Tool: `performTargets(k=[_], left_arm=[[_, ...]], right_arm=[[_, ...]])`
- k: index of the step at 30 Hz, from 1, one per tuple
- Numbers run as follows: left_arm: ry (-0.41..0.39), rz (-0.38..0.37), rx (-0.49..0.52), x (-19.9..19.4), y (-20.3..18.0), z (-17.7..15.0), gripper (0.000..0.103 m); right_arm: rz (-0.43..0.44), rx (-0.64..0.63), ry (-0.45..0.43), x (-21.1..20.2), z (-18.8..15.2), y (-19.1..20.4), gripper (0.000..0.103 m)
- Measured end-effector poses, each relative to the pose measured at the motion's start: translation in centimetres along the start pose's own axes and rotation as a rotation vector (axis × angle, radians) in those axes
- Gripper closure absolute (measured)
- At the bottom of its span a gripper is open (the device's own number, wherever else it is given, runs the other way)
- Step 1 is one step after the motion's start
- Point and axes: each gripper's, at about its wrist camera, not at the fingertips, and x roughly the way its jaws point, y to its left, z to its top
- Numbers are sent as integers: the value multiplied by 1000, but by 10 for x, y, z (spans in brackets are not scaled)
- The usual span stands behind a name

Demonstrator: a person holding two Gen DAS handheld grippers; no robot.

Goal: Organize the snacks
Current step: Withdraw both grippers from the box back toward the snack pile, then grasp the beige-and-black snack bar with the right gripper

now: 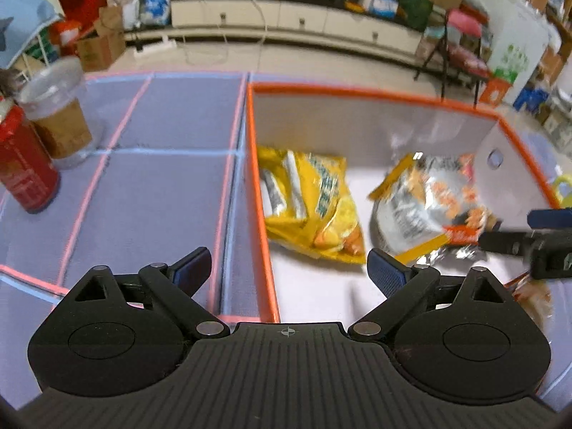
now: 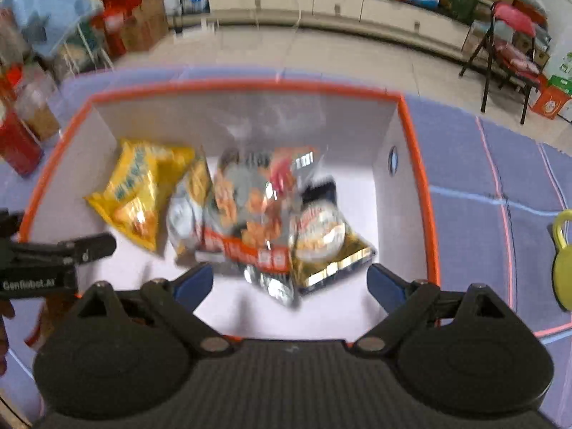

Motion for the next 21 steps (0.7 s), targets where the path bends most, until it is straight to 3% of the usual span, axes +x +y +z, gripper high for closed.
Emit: performTargets(k=[5, 7, 9, 12, 15, 18, 21], left_arm=[[-144, 17, -42, -52, 10, -7, 26], [-198, 28, -86, -78, 13, -23, 20], [-257, 35, -136, -105, 16, -58, 17], [-261, 62, -214, -126, 19, -108, 17], [-234, 89, -314, -136, 31, -148, 17], [-203, 95, -329, -142, 39, -166, 17], [-206, 125, -308, -147, 47, -176, 17]], right_arm=[[59, 4, -341, -71, -24, 6, 11], [24, -16, -445, -105, -57, 12, 11], [13, -17, -492, -130, -102, 15, 11], [45, -21, -505, -149, -184, 26, 11], [132, -165, -496, -153, -242, 49, 11], [223, -460, -379, -132, -257, 86, 12], [226, -558, -319, -110, -248, 102, 17]])
